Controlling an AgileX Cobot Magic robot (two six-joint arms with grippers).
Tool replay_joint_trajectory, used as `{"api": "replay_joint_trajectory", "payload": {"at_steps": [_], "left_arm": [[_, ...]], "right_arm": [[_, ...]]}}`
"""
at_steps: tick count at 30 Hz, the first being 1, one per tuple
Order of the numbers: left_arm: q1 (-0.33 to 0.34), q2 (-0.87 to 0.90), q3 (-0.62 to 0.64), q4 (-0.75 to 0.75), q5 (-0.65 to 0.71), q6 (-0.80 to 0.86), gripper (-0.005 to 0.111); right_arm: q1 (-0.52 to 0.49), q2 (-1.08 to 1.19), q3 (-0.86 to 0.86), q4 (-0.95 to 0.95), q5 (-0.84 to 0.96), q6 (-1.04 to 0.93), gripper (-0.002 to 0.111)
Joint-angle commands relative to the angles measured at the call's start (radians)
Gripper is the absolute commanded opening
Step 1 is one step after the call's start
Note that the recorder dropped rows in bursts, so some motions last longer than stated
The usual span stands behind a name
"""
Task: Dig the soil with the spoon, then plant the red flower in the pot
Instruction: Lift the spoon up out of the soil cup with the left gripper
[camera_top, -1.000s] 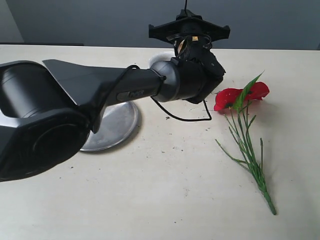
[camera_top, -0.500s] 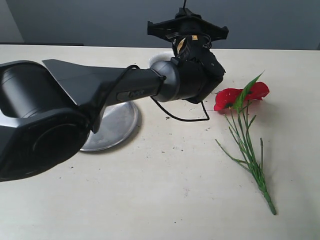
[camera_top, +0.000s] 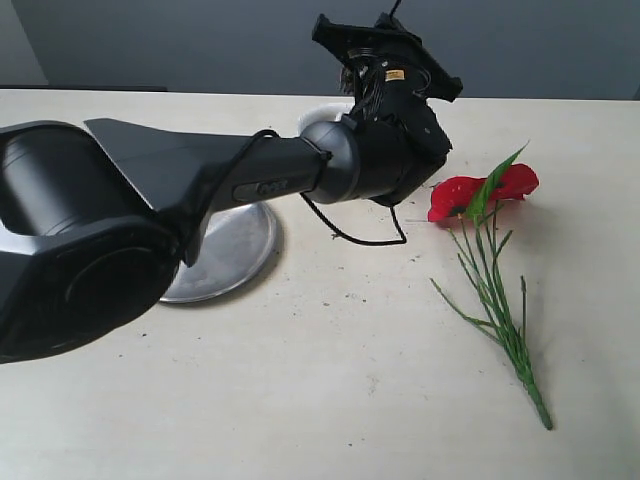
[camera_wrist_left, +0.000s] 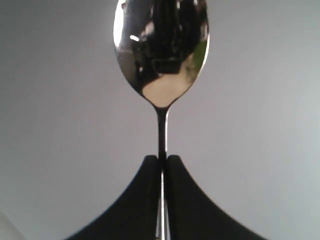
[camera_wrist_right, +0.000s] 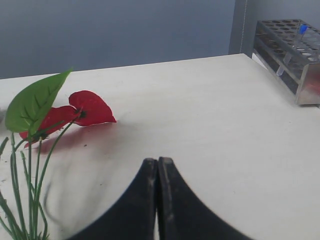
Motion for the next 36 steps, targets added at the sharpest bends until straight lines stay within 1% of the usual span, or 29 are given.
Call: {"api": "replay_joint_trajectory", "payload": {"at_steps": [1,3,9,16,20,27,32,36], "left_arm": [[-0.001,-0.010,0.000,0.027,0.029,0.143,0.000],[0.000,-0.010,0.000,0.027,0.055,0.224,0.000],[0.000,-0.010,0.000,0.008,0.110,0.378,0.000],[0.000,-0.010,0.000,0.008,0.122,0.483,0.000],[0.000,-0.010,0.000,0.005,0.147,0.503,0.000],[0.000,-0.012,0.000,-0.086,0.183,0.670,0.000],[0.000,-0.032,0.000,-0.190,0.218,0.811,0.000],[0.000,-0.070,0.000,-0.280,0.224,0.983,0.000]], "right_arm": [[-0.004,-0.004,0.002,0.001,-0.005,-0.001,-0.001],[-0.004,-0.004,0.002,0.001,-0.005,-0.001,-0.001],[-0.004,-0.004,0.002,0.001,-0.005,-0.001,-0.001],[-0.004,-0.004,0.002,0.001,-0.005,-0.001,-0.001],[-0.004,-0.004,0.002,0.001,-0.005,-0.001,-0.001],[-0.004,-0.004,0.002,0.001,-0.005,-0.001,-0.001],[-0.004,-0.004,0.002,0.001,-0.005,-0.001,-0.001],[-0.004,-0.004,0.002,0.001,-0.005,-0.001,-0.001]]}}
